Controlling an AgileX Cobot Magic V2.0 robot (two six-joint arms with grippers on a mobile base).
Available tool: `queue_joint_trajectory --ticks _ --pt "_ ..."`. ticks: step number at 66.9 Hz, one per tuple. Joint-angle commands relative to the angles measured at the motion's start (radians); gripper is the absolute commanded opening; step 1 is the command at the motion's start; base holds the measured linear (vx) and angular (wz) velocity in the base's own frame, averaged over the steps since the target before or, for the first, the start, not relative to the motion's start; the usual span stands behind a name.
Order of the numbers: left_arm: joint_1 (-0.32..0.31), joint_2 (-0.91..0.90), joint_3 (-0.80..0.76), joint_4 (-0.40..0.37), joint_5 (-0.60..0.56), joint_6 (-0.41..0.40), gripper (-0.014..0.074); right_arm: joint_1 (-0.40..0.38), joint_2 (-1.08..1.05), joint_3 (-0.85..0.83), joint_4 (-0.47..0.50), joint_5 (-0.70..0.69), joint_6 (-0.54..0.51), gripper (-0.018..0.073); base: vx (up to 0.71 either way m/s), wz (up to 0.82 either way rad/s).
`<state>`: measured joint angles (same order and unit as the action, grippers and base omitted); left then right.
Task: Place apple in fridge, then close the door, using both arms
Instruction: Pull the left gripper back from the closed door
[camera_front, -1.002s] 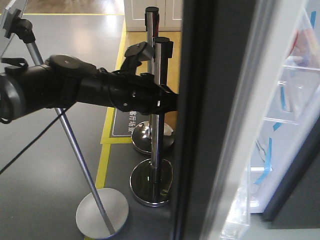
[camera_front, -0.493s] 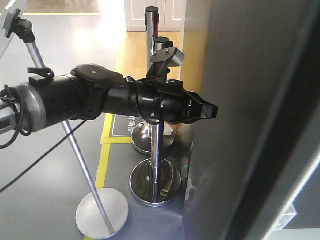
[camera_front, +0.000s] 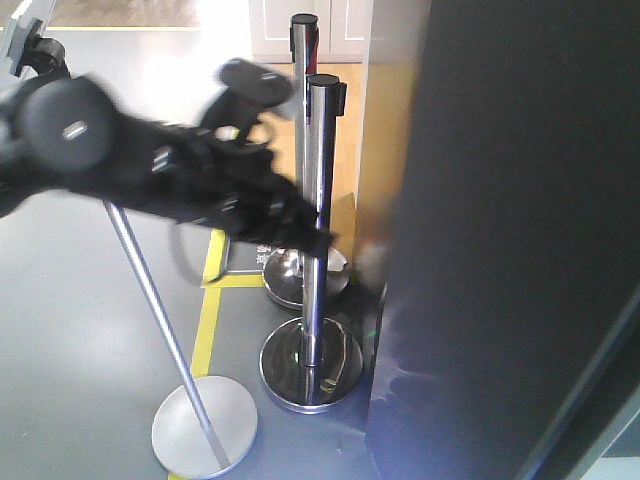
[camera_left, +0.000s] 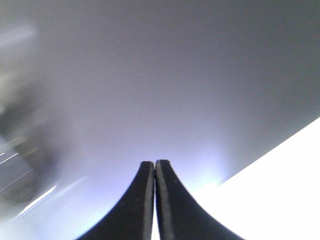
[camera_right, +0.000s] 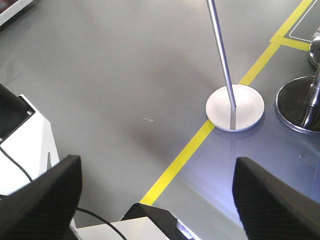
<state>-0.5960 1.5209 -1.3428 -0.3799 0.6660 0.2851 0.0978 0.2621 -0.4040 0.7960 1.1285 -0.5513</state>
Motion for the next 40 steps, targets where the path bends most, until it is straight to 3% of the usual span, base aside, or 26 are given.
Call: queue_joint_trajectory --ticks 1,8,20,28,40 --pt "-0.003 -0.136 0.078 0.18 -0.101 -0.183 -0.0006 -0.006 0.01 -0.022 0.045 -0.037 -0.004 0.0591 0.0 0.0" --pt "-0.003 -0.236 0.199 0.333 -0.121 -0.3 -0.0006 -0.006 0.01 -0.022 0.045 -0.037 -0.004 0.0591 0.0 0.0" --pt "-0.002 -0.354 0.327 0.505 -0.064 -0.466 -0.0006 -0.006 0.01 -0.022 0.057 -0.038 -0.004 0.0591 0.0 0.0" --pt "-0.002 -0.415 0.395 0.55 -0.06 -0.535 -0.0006 -0.006 0.01 -0.022 0.095 -0.035 -0.004 0.0591 0.0 0.0" --pt "-0.002 -0.47 0.468 0.553 -0.066 -0.543 -0.0006 -0.006 0.01 -0.022 0.1 -0.064 -0.005 0.0591 0.0 0.0"
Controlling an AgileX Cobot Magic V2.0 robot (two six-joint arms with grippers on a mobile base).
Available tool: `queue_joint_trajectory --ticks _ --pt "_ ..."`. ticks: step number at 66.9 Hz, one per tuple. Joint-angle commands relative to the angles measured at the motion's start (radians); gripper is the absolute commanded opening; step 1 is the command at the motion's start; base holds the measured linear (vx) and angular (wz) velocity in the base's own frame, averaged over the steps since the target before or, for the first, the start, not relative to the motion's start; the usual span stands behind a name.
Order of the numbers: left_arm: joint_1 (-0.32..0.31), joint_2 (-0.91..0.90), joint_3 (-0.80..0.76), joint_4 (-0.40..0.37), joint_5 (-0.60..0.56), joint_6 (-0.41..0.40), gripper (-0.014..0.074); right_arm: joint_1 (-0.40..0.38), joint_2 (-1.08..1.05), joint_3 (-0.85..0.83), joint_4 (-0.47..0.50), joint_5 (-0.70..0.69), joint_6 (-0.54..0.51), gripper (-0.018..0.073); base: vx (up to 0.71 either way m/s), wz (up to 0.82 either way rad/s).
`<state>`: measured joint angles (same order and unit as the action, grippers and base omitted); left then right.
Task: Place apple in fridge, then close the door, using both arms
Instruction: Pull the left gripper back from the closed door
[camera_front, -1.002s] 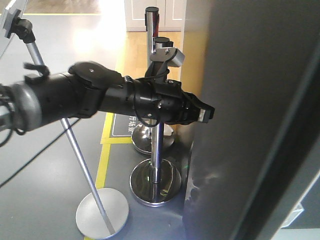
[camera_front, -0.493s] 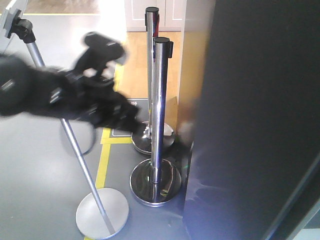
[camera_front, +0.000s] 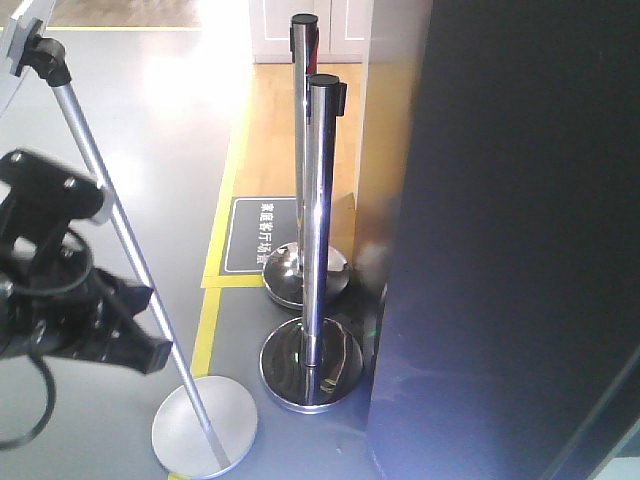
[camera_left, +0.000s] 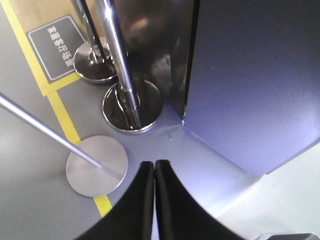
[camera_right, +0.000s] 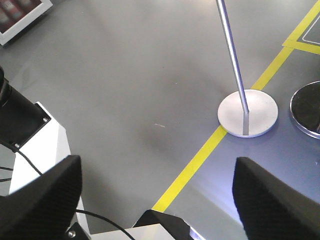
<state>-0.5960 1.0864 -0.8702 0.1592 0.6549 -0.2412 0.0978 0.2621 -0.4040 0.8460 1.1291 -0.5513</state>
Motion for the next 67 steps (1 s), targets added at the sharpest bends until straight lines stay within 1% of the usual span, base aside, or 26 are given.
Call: queue_joint_trajectory --ticks 1,10,17,22,32,37,47,61,67 --pt "-0.002 -0.037 -0.005 0.014 -0.055 -0.016 -0.0006 -0.006 0.01 -0.022 0.049 -0.073 -0.005 0.0591 0.0 0.0" --pt "-0.002 -0.038 -0.006 0.014 -0.063 -0.015 -0.0006 -0.006 0.011 -0.022 0.031 -0.185 0.004 0.0562 0.0 0.0" --pt "-0.002 -0.038 -0.006 0.013 -0.057 -0.015 -0.0006 -0.006 0.039 -0.028 -0.024 -0.248 0.004 0.0466 0.0 0.0" --pt "-0.002 -0.038 -0.006 0.013 -0.057 -0.015 -0.0006 -0.006 0.071 -0.028 -0.055 -0.274 0.006 0.0356 0.0 0.0" --pt "-0.002 -0.038 -0.006 0.013 -0.058 -0.015 -0.0006 -0.006 0.142 -0.028 -0.099 -0.335 -0.001 0.0095 0.0 0.0" --pt "-0.002 -0.038 -0.006 0.013 -0.058 -0.015 -0.0006 -0.006 0.172 -0.037 -0.135 -0.372 -0.005 -0.0015 0.0 0.0" --pt "-0.002 -0.036 -0.006 0.013 -0.058 -0.015 -0.0006 -0.006 0.234 -0.087 -0.23 -0.446 0.003 -0.001 0.0 0.0" --pt "-0.002 -0.036 -0.006 0.013 -0.059 -0.015 -0.0006 -0.008 0.348 -0.148 -0.378 -0.606 0.007 -0.0006 0.0 0.0" --pt "-0.002 -0.036 -0.006 0.013 -0.059 -0.015 -0.0006 -0.008 0.401 -0.176 -0.43 -0.667 0.028 -0.0006 0.0 0.0"
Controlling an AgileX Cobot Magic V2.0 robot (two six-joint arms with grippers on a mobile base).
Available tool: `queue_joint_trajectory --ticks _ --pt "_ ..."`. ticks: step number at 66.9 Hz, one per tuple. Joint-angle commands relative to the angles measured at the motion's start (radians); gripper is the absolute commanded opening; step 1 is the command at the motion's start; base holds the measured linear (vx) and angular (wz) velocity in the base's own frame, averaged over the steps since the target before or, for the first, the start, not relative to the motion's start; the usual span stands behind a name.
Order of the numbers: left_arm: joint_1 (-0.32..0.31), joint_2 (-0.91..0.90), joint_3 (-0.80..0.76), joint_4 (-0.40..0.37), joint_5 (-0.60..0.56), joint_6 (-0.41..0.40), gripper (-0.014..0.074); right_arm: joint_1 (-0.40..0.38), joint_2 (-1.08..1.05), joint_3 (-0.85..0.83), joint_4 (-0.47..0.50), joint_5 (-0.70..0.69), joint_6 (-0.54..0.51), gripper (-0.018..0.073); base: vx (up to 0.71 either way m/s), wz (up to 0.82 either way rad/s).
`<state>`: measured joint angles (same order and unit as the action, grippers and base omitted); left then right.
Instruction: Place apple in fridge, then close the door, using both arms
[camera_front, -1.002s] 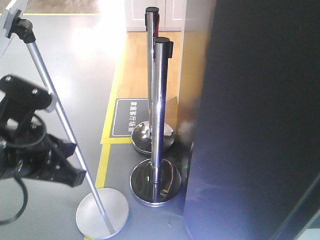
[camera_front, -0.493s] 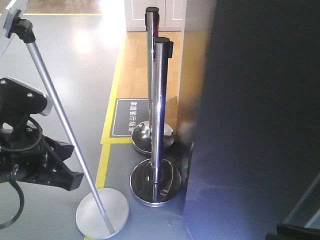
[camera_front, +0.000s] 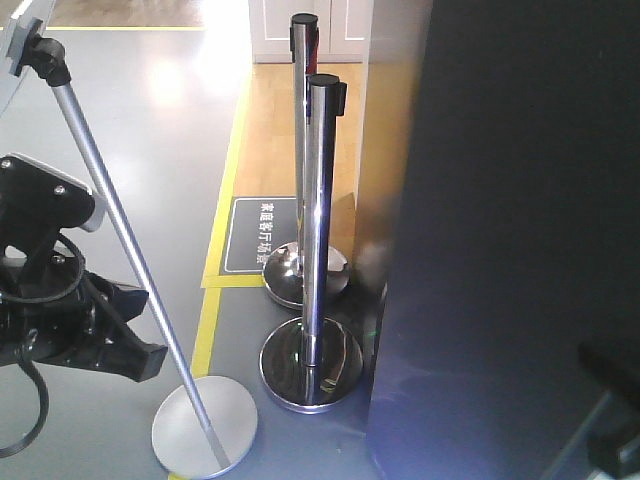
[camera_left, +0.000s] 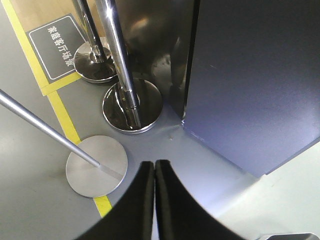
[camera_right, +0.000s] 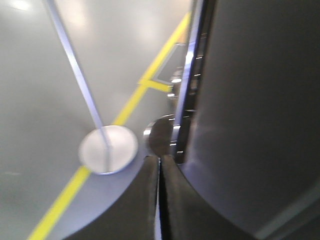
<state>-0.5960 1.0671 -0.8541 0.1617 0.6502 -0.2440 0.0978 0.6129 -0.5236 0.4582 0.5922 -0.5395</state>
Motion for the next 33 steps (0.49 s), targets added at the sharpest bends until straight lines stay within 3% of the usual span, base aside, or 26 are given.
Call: queue_joint_trajectory --ticks 1,21,33 --pt "-0.002 -0.017 -0.022 0.01 -0.055 -0.012 -0.0006 -0.008 0.059 -0.06 -0.048 -0.137 0.021 -0.0006 0.0 0.0" --pt "-0.002 -0.017 -0.022 0.01 -0.055 -0.012 -0.0006 -0.009 0.219 -0.123 -0.111 -0.382 0.044 -0.0006 0.0 0.0" --pt "-0.002 -0.017 -0.022 0.01 -0.055 -0.012 -0.0006 -0.009 0.295 -0.174 -0.124 -0.418 0.044 -0.0006 0.0 0.0"
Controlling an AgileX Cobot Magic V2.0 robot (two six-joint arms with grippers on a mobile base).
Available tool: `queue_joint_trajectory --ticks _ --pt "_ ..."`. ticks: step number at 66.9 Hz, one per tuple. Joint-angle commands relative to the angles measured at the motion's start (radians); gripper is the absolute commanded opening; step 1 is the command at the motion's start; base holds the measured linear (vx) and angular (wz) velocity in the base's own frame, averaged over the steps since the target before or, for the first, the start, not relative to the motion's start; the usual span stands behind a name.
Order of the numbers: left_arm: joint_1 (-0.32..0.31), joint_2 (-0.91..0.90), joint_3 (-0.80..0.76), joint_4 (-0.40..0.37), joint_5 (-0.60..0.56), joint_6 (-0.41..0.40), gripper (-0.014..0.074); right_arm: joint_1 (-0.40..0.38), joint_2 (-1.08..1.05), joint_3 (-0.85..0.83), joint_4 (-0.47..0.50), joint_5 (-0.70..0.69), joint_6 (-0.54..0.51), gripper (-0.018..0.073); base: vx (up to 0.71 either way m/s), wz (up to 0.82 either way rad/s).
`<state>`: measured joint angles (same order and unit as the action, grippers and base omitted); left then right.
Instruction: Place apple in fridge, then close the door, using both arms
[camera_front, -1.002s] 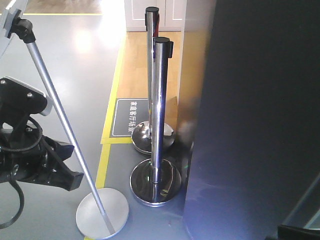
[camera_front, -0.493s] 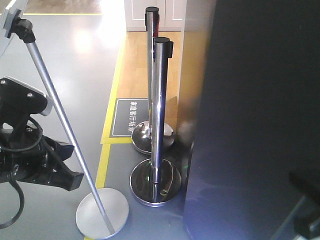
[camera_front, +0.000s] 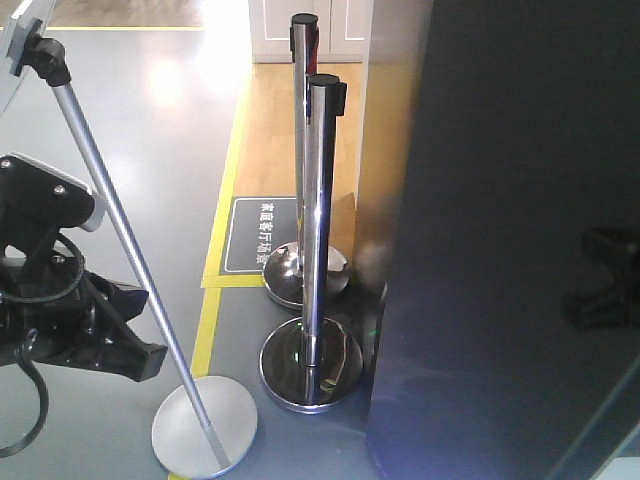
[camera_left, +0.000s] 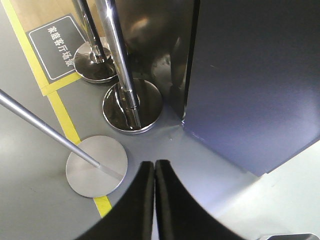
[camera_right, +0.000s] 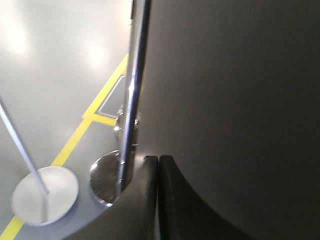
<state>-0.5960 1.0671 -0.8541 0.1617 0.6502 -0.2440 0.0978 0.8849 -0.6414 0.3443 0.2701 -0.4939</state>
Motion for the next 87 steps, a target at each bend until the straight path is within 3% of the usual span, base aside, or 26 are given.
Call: queue_joint_trajectory --ticks 1,7,21,31,56,75,87 --pt "-0.002 -0.017 -0.022 0.01 -0.055 -0.012 -0.0006 -0.009 0.029 -0.06 -0.012 -0.097 -0.001 -0.0006 0.0 0.0" --pt "-0.002 -0.017 -0.022 0.01 -0.056 -0.012 -0.0006 -0.026 0.066 -0.085 -0.017 -0.118 -0.001 -0.0006 0.0 0.0" --pt "-0.002 -0.017 -0.022 0.01 -0.056 -0.012 -0.0006 -0.184 0.147 -0.167 -0.016 -0.106 0.001 -0.0006 0.0 0.0" --pt "-0.002 -0.017 -0.022 0.01 -0.056 -0.012 -0.0006 -0.24 0.208 -0.232 -0.01 -0.09 0.0 -0.0006 0.0 0.0" --pt "-0.002 -0.017 -0.022 0.01 -0.056 -0.012 -0.0006 -0.239 0.411 -0.435 0.037 -0.122 0.001 -0.0006 0.0 0.0" --pt "-0.002 -0.017 -0.022 0.01 -0.056 -0.012 -0.0006 -0.239 0.551 -0.601 0.032 -0.121 0.104 -0.0004 0.0 0.0" --pt "-0.002 -0.017 -0.022 0.01 -0.056 -0.012 -0.0006 -0.239 0.637 -0.708 0.029 -0.121 0.111 -0.0004 0.0 0.0"
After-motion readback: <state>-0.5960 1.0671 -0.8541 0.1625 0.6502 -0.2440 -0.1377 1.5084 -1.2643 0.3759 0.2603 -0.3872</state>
